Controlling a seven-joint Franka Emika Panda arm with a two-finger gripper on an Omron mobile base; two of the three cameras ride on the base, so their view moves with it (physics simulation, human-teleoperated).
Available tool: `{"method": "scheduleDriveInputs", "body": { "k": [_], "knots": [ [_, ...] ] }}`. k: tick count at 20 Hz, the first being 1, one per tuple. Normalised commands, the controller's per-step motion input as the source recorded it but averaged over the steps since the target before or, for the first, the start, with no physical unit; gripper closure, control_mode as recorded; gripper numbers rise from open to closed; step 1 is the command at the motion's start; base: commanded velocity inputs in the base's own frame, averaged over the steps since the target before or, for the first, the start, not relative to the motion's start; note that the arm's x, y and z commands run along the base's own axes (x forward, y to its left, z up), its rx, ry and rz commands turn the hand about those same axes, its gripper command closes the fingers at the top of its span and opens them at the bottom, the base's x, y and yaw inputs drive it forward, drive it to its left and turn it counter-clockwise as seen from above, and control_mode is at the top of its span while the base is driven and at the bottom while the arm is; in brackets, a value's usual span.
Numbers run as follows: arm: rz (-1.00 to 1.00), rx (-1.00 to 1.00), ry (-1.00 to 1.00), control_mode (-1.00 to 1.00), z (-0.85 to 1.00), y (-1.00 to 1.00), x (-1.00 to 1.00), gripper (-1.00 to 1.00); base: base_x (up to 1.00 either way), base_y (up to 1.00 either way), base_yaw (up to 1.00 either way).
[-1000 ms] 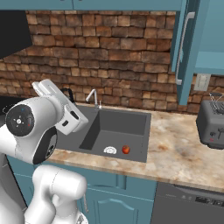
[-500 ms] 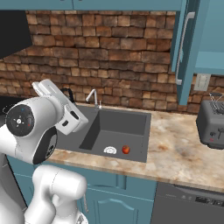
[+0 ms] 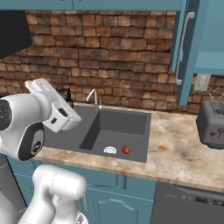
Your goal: Open the cabinet, pick the kettle from the cabinet, and place it in the sink.
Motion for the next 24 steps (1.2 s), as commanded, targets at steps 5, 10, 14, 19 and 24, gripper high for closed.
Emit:
{"method": "scheduleDriveInputs", "body": {
  "k": [5, 10, 14, 19, 24],
  "knots": [
    [-0.24, 0.00, 0.00, -1.00, -0.02, 0.18, 0.00, 1.00, 0.00, 0.00, 0.00],
    [-0.27, 0.00, 0.02, -1.00, 0.00, 0.09, 0.08, 1.00, 0.00, 0.00, 0.00],
    [-0.23, 0.02, 0.12, -1.00, 0.04, 0.00, 0.11, 1.00, 0.00, 0.00, 0.00],
    [-0.20, 0.00, 0.09, -1.00, 0.00, -0.02, 0.13, 1.00, 0.00, 0.00, 0.00],
    [-0.09, 0.01, 0.09, -1.00, 0.00, -0.13, 0.12, 1.00, 0.00, 0.00, 0.00]
  ]
}}
